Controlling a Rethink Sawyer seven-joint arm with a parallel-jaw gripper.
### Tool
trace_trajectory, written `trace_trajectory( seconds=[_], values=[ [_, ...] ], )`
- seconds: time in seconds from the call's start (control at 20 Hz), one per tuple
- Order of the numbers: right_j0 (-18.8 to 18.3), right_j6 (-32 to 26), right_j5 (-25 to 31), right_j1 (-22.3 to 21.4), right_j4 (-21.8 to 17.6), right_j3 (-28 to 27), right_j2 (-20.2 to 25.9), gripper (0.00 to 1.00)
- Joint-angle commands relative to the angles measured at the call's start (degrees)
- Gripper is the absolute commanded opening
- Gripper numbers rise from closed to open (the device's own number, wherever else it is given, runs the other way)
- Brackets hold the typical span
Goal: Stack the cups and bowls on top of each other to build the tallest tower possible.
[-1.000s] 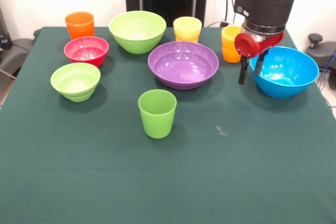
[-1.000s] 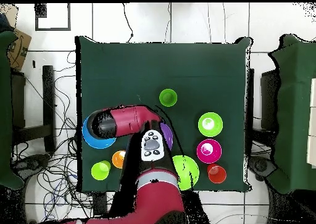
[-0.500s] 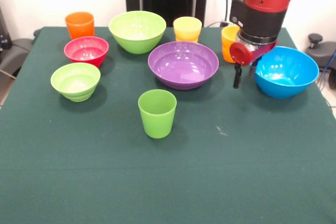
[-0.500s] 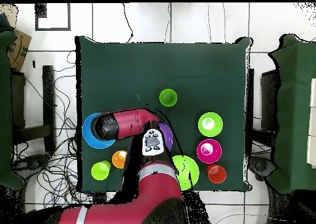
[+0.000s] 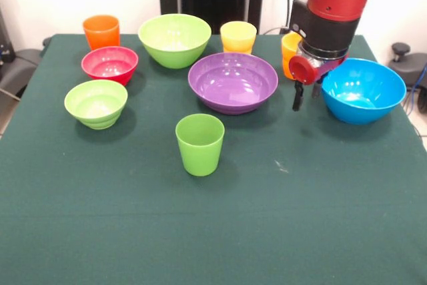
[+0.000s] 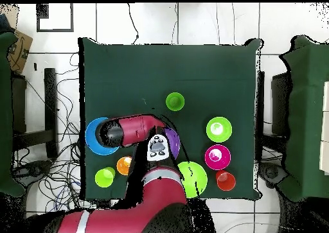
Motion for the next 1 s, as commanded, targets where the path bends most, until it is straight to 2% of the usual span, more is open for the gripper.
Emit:
trace_trajectory(
  seconds=[0.05,0.35,1.0],
  values=[
    [1.9,3.7,5.1,-1.0,-3.4,-2.2,1.6,1.00],
    [2.6,4.4,4.6,-1.7,-3.2,-1.6,1.5,1.00],
    [4.6,4.6,7.4,-1.7,-2.7,-5.3,0.5,1.00]
  ],
)
